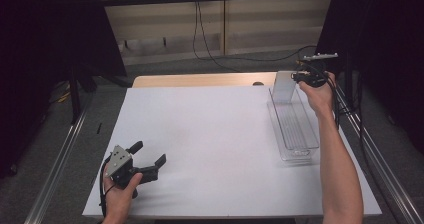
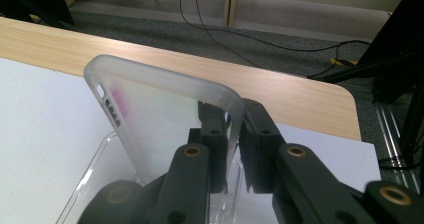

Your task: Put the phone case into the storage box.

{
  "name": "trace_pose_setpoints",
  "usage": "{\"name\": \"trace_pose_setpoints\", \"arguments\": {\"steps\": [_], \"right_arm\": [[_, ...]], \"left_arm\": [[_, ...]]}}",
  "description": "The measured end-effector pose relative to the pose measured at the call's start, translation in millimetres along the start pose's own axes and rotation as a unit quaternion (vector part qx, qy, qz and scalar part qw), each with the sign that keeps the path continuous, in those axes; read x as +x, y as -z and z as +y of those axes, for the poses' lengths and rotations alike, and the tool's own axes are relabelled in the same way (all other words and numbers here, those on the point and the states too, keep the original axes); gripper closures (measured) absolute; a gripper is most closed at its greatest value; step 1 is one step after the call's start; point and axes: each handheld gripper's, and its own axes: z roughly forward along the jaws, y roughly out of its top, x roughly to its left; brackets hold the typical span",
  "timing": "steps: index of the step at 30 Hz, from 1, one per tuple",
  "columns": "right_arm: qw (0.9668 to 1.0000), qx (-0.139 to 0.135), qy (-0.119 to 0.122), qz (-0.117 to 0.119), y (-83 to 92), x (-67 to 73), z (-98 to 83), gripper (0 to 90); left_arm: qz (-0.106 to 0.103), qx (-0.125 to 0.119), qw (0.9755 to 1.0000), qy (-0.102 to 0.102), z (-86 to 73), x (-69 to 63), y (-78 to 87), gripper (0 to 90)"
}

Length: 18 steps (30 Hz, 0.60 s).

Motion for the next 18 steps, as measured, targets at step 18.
{"name": "trace_pose_setpoints", "arguments": {"steps": [18], "right_arm": [[0.9999,0.000,-0.016,-0.001,-0.5,-1.8,-0.9,75.2]], "left_arm": [[-0.002,0.001,1.0000,0.000,0.0,-0.4,0.3,4.2]]}}
